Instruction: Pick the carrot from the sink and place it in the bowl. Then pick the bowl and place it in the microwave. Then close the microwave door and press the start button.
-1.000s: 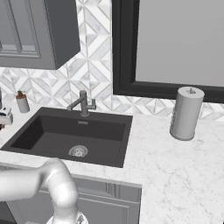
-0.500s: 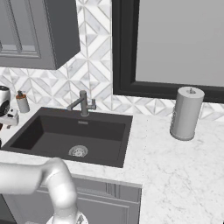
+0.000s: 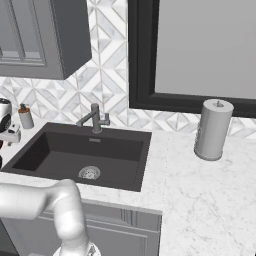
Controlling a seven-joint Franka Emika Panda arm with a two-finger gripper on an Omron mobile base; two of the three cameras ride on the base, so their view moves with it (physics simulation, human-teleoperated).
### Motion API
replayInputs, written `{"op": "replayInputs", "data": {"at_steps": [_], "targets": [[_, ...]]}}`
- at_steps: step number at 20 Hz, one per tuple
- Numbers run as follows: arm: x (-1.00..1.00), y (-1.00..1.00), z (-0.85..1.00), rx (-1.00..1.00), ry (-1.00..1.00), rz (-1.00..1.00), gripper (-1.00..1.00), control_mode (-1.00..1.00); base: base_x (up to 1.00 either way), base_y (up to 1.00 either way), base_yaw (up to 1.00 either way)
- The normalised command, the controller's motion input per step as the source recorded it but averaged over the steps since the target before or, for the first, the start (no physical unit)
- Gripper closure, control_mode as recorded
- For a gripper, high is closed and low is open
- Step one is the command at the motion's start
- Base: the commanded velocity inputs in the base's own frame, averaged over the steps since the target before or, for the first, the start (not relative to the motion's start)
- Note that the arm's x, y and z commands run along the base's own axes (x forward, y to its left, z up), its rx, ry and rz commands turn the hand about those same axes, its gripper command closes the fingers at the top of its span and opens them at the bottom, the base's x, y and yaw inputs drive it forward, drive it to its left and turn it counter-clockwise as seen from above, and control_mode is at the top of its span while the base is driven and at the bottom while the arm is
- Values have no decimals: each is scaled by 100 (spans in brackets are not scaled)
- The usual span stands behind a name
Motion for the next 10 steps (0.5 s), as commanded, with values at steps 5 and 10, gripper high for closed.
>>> {"op": "replayInputs", "data": {"at_steps": [5,10], "targets": [[18,7,-35,0,0,0,-100,-100,0,0,0],[12,28,-19,0,0,0,-100,-100,0,0,0]]}}
